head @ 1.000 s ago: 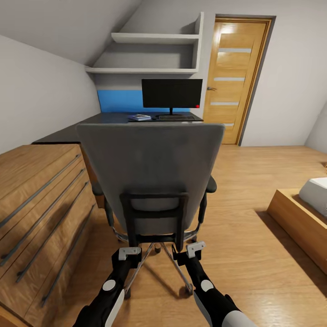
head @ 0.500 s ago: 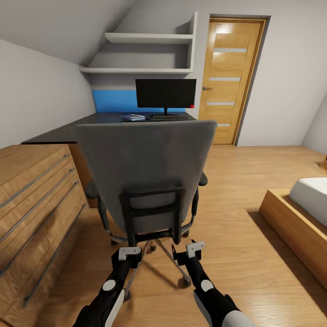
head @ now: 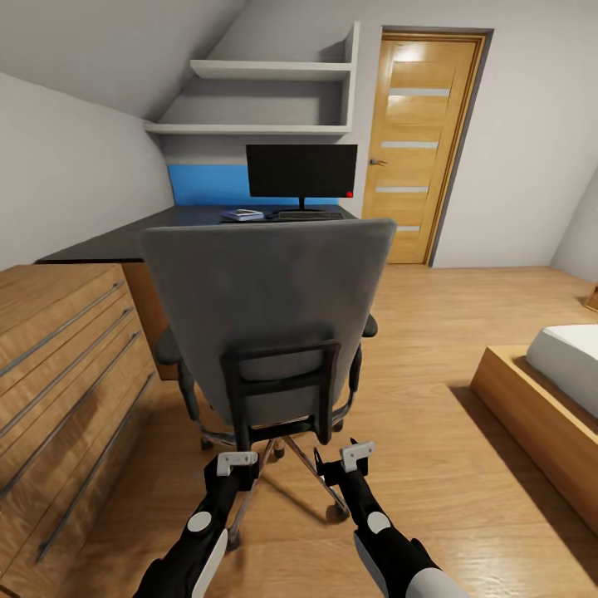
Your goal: In the bedroom, organize the workspace by keeping the computer under the desk, ensuring the monitor is on the desk, placing the keyboard on the desk next to the monitor, placing the mouse on the desk next to the keyboard, moving the folder from the swivel chair onto the desk next to the mouse, stacking the notebook on top of the folder with the pen on top of the notebook, and positioning the swivel chair next to the desk.
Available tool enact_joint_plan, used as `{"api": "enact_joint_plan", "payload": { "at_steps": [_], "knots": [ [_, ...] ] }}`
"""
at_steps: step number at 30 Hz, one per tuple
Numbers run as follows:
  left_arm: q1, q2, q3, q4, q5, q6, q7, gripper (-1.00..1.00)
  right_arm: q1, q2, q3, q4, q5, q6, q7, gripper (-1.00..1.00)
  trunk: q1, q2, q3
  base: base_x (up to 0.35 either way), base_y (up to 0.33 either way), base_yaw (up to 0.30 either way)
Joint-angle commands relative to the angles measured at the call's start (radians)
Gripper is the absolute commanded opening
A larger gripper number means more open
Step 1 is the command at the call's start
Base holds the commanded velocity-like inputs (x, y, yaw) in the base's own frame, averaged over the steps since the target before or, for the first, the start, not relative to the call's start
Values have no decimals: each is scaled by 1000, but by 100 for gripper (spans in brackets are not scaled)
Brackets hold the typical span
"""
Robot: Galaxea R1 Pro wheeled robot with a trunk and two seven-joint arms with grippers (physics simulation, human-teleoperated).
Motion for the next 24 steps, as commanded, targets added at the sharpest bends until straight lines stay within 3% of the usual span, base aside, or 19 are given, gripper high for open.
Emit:
{"api": "enact_joint_plan", "payload": {
  "at_steps": [1, 9, 24],
  "knots": [
    [0, 1, -4, 1, -3, -3, 8, 100, -1, 0, 1, 1, 6, -2, -4, 100, 0, 0, -1, 0, 69, 0],
    [0, 1, -4, 1, -3, -3, 8, 100, -1, 0, 1, 1, 6, -2, -4, 100, 0, 0, -1, 0, 99, 0],
    [0, 2, -3, 1, -3, -3, 11, 100, -1, 0, 1, 1, 6, -2, -4, 100, 0, 0, -1, 35, 7, 0]
  ]
}}
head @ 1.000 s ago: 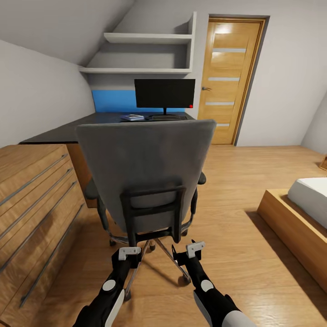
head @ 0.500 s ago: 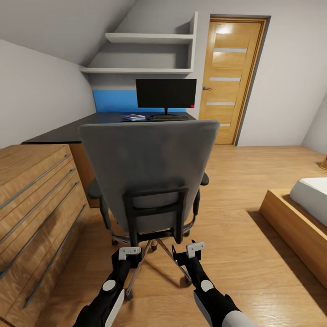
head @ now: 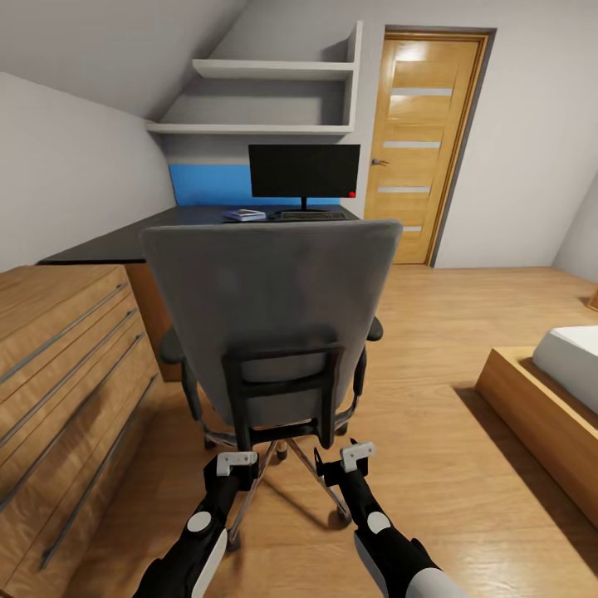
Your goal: In the bedroom, organize the workspace by keeping the computer under the desk, ensuring the monitor is on the desk, placing the keyboard on the desk next to the monitor, placing the mouse on the desk next to the keyboard, moving the folder from the swivel chair onto the desk next to the mouse, stacking the notebook on top of the folder with the pen on top of the notebook, and positioning the swivel chair next to the desk.
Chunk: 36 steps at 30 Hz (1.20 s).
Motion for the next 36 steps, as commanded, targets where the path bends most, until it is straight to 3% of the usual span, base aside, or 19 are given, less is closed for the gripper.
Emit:
{"api": "enact_joint_plan", "payload": {
  "at_steps": [1, 36],
  "knots": [
    [0, 1, -4, 1, -2, -3, 9, 100, -1, 0, 1, 1, 6, -2, -4, 100, 0, 0, -1, 161, 0, 0],
    [0, 1, -3, 2, -1, -4, 9, 100, -1, 0, 0, 2, 6, -2, -4, 100, 0, 0, -1, 159, 0, 0]
  ]
}}
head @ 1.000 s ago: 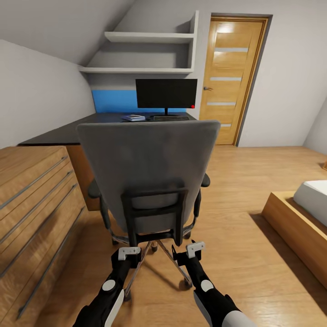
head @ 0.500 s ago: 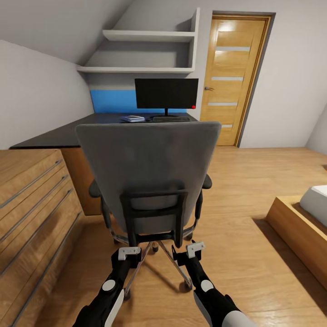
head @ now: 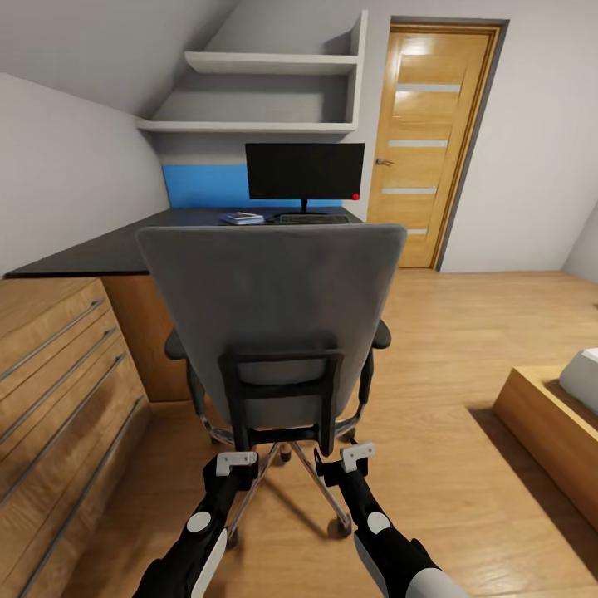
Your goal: In the bedroom, organize the workspace by keeping the computer under the desk, ensuring the monitor is on the desk, placing the keyboard on the desk next to the monitor, placing the mouse on the desk next to the keyboard, moving the folder from the swivel chair onto the desk next to the mouse, stacking the notebook on top of the folder with the pen on top of the notebook, and positioning the swivel chair next to the desk.
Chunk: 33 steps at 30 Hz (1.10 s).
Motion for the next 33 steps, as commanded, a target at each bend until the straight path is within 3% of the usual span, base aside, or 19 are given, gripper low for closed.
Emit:
{"api": "enact_joint_plan", "payload": {
  "at_steps": [1, 33],
  "knots": [
    [0, 1, -4, 1, -2, -3, 8, 100, -1, 0, 0, 1, 6, -2, -4, 100, 0, 0, -1, 123, 0, 0],
    [0, 2, -4, 9, -2, -3, 10, 100, -1, 0, 0, 1, 6, -2, -5, 100, 0, 0, -1, 120, -87, 0]
  ]
}}
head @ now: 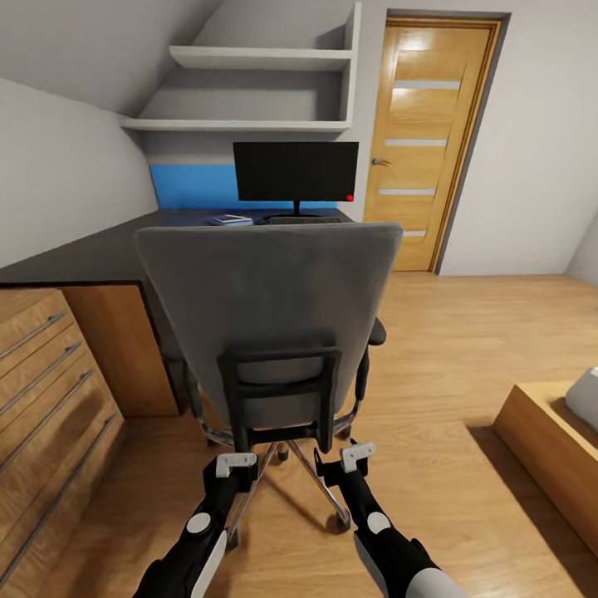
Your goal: In the bedroom, organize the workspace by keeping the computer under the desk, ensuring the monitor is on the desk, placing the keyboard on the desk next to the monitor, placing the mouse on the desk next to the keyboard, moving the folder from the swivel chair onto the desk next to the mouse, stacking the notebook on top of the folder with the pen on top of the notebook, and positioning the swivel chair next to the desk.
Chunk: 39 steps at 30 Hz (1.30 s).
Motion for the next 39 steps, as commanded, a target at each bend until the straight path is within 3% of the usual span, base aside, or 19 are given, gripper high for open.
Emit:
{"api": "enact_joint_plan", "payload": {
  "at_steps": [1, 39],
  "knots": [
    [0, 1, -3, 1, -2, -3, 8, 100, -1, 0, 0, 1, 5, -2, -5, 100, 0, 0, -1, 122, -98, 0],
    [0, 2, -3, 11, -1, -3, 9, 100, -1, 0, 1, 1, 5, -2, -38, 100, 0, 0, -1, 274, -96, 0]
  ]
}}
